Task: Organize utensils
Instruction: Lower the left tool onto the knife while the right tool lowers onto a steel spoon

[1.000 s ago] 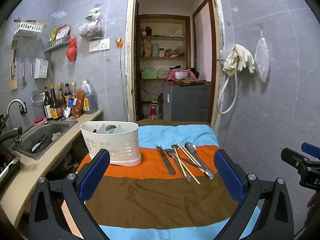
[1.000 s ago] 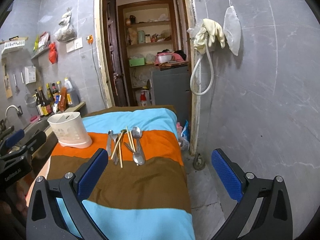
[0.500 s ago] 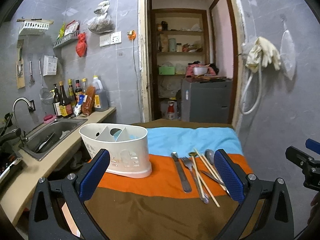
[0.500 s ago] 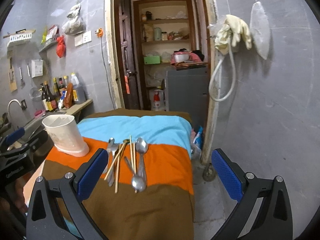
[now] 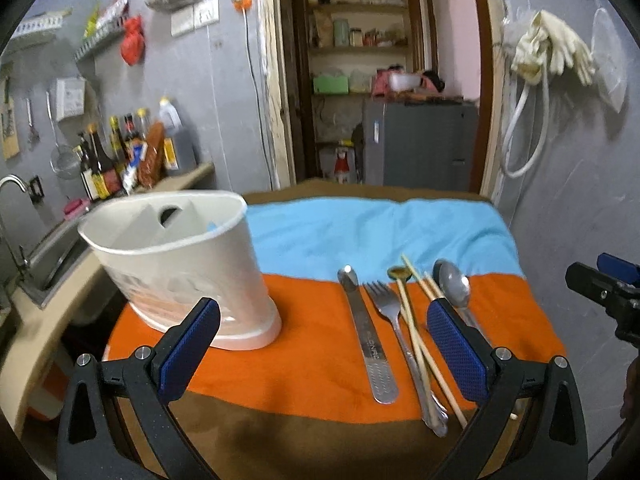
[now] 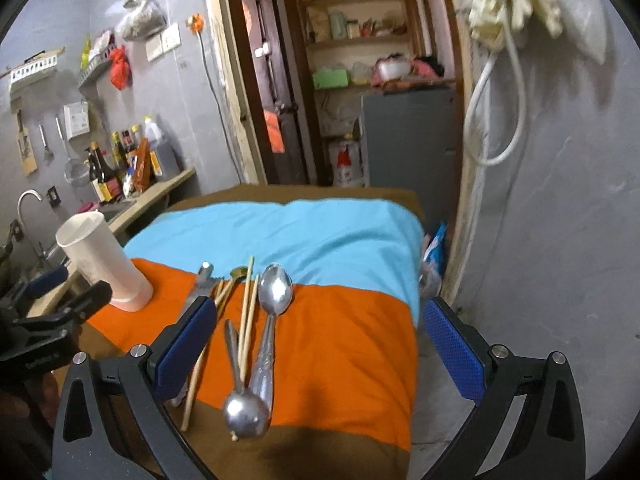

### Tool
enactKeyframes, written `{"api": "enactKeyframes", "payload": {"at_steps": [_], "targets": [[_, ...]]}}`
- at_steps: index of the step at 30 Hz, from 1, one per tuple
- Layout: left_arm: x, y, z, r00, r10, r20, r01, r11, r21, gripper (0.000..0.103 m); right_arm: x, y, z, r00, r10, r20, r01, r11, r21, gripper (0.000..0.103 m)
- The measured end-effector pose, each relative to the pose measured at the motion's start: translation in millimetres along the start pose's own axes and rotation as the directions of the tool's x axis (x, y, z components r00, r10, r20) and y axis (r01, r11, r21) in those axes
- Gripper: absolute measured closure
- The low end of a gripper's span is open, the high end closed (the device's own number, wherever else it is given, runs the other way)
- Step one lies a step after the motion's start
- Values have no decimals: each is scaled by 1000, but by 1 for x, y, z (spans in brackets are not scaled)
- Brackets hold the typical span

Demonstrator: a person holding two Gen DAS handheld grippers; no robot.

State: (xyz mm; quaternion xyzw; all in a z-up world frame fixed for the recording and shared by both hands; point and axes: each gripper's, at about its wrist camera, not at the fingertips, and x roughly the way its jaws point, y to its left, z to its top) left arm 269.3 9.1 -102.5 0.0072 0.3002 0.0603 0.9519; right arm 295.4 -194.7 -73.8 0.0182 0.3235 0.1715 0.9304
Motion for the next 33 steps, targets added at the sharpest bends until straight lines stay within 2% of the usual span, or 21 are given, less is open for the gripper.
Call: {"api": "enactKeyframes", "payload": {"at_steps": [2,4,7,9,11,16,22,28,31,33], "targets": [[13,2,-4,1000,-6,-23,6,1000,-2,8,15,-2,0,999,23,-36,-24,1000,-3,9],[26,3,-8,999,-7,-51,7,1000,2,13,30,-3,0,996,49,-73,-50,999,-7,22],[47,5,-14,995,-17,-99,17,1000,0,24,47,-4,-1,990,85,-111,-86,996,-12,32],[59,7,-16,989,-31,-142,30,999,-11,33,58,-1,-1,986,106,-130,-109,994,-21,38],[72,9,-16,982,-44,-184,41,999,-21,46,70,1,-1,980,123,-155,-129,991,-31,45],[93,10,-20,962,-61,-265,56,998,-25,62,96,12,-3,963,149,-223,-167,984,-60,62],[101,11,-19,955,-90,-282,84,996,-34,63,112,13,-9,942,161,-296,-189,979,-70,72],[105,4,-18,954,-93,-286,91,996,-21,63,115,19,-11,934,145,-326,-190,975,-111,73],[111,-5,-15,950,-73,-303,84,996,24,65,118,25,-10,937,132,-324,-183,974,-133,73],[112,-11,-15,952,-58,-301,78,995,54,69,118,26,-11,938,130,-323,-181,974,-136,73]]}}
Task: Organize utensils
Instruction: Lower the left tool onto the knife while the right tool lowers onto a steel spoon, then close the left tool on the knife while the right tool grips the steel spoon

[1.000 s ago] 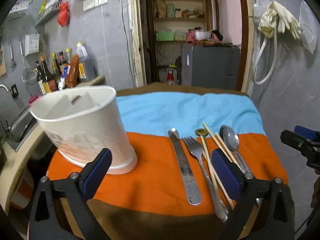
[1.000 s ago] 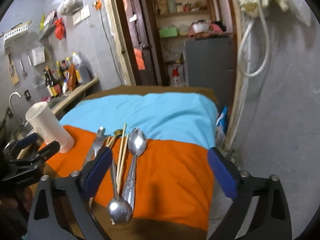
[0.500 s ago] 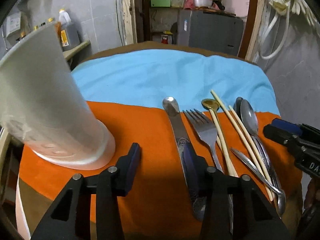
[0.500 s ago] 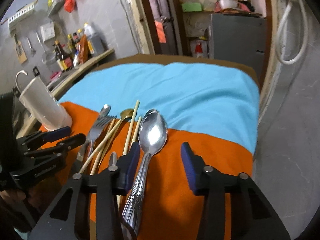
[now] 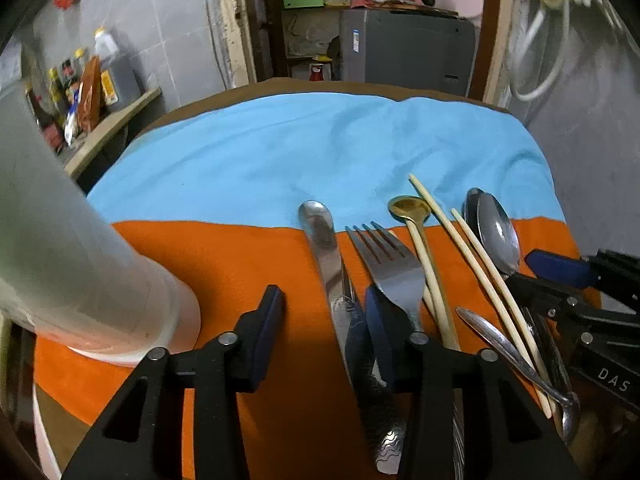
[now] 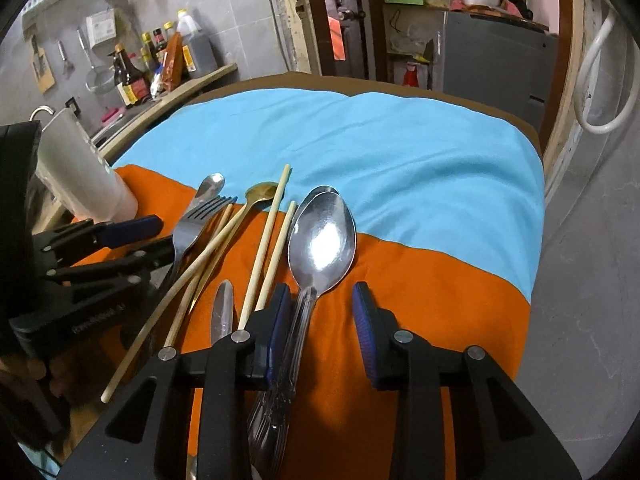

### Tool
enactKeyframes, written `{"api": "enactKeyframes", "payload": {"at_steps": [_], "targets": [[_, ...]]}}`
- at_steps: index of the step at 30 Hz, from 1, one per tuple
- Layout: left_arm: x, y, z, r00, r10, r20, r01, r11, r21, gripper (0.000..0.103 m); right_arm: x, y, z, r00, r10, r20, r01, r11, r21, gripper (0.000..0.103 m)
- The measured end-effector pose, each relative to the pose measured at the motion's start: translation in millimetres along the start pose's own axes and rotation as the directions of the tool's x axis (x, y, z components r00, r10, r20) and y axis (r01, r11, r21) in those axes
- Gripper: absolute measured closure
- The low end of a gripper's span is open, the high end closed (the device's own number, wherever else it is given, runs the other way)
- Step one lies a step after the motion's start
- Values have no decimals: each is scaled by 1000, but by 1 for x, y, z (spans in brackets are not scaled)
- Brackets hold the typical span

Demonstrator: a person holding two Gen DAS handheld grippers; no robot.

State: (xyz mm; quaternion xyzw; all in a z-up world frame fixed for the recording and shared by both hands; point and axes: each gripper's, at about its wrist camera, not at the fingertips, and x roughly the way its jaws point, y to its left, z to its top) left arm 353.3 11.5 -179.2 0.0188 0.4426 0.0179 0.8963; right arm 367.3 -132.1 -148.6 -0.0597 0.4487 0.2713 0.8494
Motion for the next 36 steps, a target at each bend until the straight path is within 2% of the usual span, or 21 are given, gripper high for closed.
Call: {"api": "enactKeyframes", "payload": {"at_steps": [2,5,7,10,14,17,22,30,36], "targets": [[-1,-2,0,1000,-11,-1,11,1000,13,77,0,0,0,1000,2,0,-2,1000,3,74],[0,-7,1,1000,-19,-7,19,999,38,85,-2,-3,-1,1000,16,0,-16,1000,16,82],[1,-10,1,1000,-11,-11,12,999,35,86,-3,-4,-1,1000,25,-5,-25,999,24,90],[-1,-4,-1,1000,-21,-8,21,999,-24,90,-5,-4,-2,999,27,-20,-26,999,32,95],[-14,7,-9,999,-43,-11,42,995,-95,91,-9,-6,-4,999,27,-39,-24,998,63,97],[-28,13,-15,998,-69,-7,67,989,-131,91,-17,-12,-12,998,57,-35,-53,992,113,97],[-36,16,-28,991,-121,-50,111,980,-168,91,-31,-19,-27,997,72,-31,-66,984,164,98],[-32,8,-21,988,-105,-117,96,992,-82,89,-32,-22,-29,994,87,-61,-75,981,178,97],[-30,-7,-20,993,-9,-119,3,998,-55,89,-32,-23,-29,988,94,-123,-73,984,162,97]]}}
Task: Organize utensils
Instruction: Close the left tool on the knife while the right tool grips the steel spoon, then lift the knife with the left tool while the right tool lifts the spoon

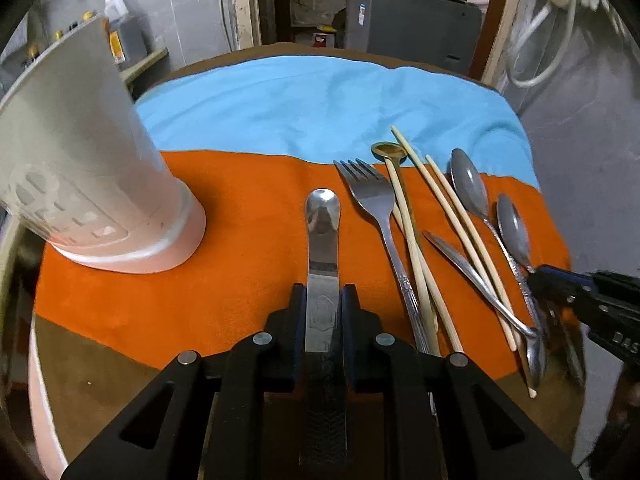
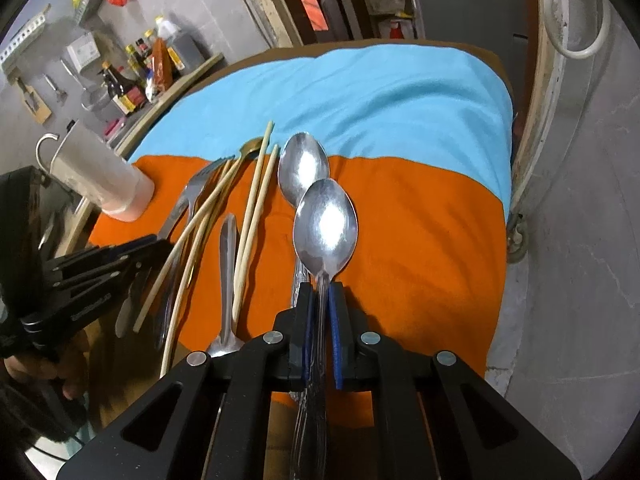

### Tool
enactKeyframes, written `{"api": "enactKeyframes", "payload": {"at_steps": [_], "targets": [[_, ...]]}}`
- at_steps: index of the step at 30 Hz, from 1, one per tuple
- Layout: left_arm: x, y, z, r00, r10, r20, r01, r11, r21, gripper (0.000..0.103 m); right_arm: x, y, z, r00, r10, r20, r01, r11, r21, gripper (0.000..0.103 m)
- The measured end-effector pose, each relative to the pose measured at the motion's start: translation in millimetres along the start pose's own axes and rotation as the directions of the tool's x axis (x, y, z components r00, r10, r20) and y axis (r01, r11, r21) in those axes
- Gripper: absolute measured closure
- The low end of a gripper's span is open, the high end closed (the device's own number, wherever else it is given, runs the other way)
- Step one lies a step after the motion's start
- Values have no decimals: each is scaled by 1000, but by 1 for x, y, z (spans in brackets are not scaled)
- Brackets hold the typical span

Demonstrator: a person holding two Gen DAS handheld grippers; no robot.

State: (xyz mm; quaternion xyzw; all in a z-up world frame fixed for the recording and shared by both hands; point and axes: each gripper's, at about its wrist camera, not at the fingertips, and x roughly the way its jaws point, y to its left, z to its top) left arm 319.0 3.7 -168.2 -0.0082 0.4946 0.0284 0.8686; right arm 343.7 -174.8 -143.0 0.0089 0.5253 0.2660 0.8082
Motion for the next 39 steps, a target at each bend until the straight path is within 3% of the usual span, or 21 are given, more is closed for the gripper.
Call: {"api": "enactKeyframes", "payload": {"at_steps": [7,14,17,21,23,26,33,39], "targets": [[6,-2,3,1000,-4,-3,4,1000,5,89,-3,10,-8,998,-59,-25,58,996,-68,96],[8,-15,5,998,63,-6,-62,997,42,89,11,22,8,983,-177,-47,170,979,-113,96],[7,-12,2,999,41,5,-41,999,14,90,11,22,8,982,-183,-50,176,977,-117,96],[-6,14,-11,994,-103,47,109,984,-139,90,6,12,4,994,-111,-16,110,992,-67,98],[-16,22,-20,990,-117,77,130,974,-187,90,-4,5,-3,999,-26,36,27,1000,-12,98],[-35,26,-35,983,-113,145,143,967,-213,90,-21,12,-17,992,18,127,-15,999,-29,98],[-80,16,-47,956,-98,278,155,969,-192,90,-56,40,-36,942,111,315,-103,994,-42,98],[-112,27,-35,918,-96,384,174,970,-172,90,-71,66,-30,897,142,419,-135,990,-46,98]]}}
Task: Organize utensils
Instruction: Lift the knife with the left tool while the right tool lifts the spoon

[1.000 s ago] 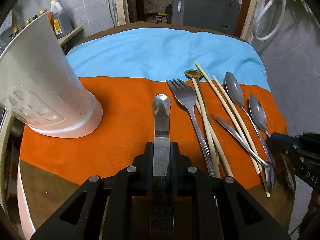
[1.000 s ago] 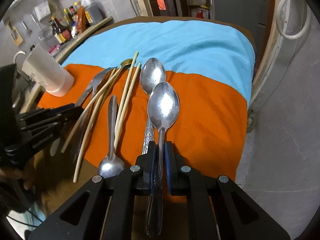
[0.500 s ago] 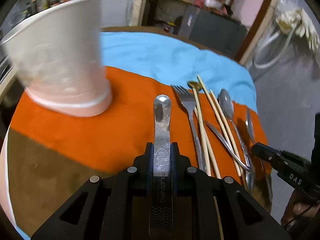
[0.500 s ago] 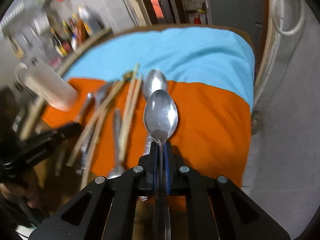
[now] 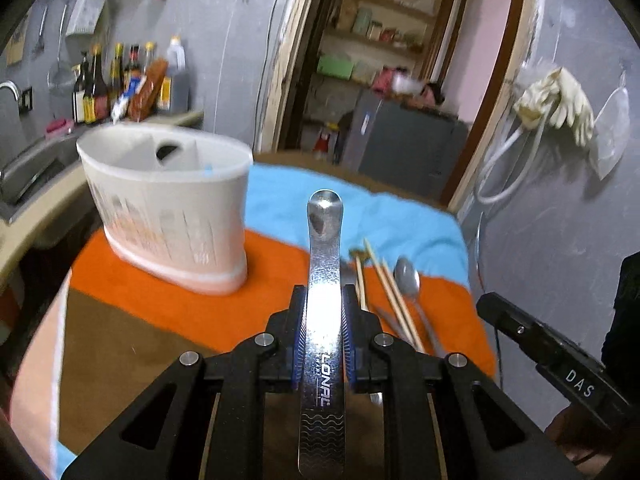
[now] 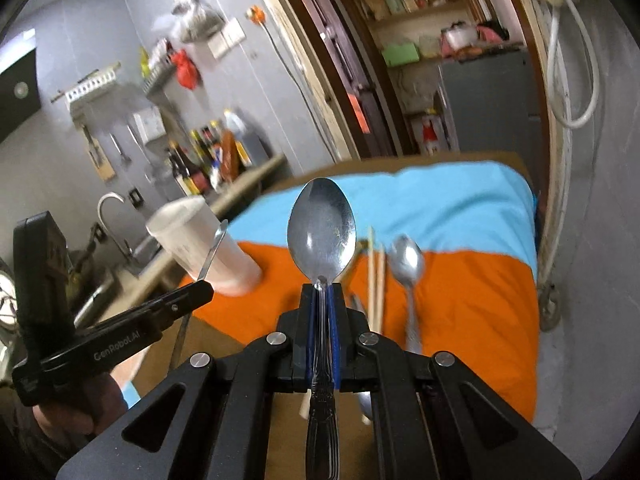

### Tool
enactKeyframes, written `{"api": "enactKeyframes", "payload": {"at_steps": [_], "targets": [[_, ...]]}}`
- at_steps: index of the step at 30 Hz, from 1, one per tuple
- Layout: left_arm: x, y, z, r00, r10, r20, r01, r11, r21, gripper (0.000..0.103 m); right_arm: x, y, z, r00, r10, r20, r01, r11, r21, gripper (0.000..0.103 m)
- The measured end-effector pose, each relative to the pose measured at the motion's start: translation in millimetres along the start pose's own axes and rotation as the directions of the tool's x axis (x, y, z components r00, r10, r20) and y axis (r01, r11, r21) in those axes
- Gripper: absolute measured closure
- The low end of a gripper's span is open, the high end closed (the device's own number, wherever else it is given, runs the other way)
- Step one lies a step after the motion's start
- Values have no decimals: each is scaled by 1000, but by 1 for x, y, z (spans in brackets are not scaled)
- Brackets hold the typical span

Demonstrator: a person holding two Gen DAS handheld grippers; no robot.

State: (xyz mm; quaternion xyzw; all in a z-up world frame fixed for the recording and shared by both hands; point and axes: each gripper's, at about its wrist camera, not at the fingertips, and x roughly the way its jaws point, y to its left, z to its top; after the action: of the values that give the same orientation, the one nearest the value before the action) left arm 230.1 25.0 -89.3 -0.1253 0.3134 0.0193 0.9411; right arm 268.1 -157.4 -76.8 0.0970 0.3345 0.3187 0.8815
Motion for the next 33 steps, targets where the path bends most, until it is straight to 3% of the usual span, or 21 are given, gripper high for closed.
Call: {"api": "enactKeyframes", "payload": {"at_steps": [5,10,16,22,27,33], "targets": [[-18,21,30,995,-54,87,52,998,19,90,-3,26,22,995,14,100,-13,1000,-4,98],[-34,65,76,980,-123,158,120,992,28,90,14,70,55,975,44,216,-41,999,-16,98],[-31,140,134,951,-178,253,182,983,9,90,53,119,95,924,138,357,-147,989,0,98],[-9,205,162,932,-190,310,203,979,-10,90,96,152,112,873,208,441,-225,974,-13,98],[14,243,164,921,-212,327,250,965,-78,90,118,157,106,863,205,461,-218,976,-25,98],[24,253,150,904,-236,357,294,948,-119,90,138,153,87,877,148,458,-156,987,-21,98]]}}
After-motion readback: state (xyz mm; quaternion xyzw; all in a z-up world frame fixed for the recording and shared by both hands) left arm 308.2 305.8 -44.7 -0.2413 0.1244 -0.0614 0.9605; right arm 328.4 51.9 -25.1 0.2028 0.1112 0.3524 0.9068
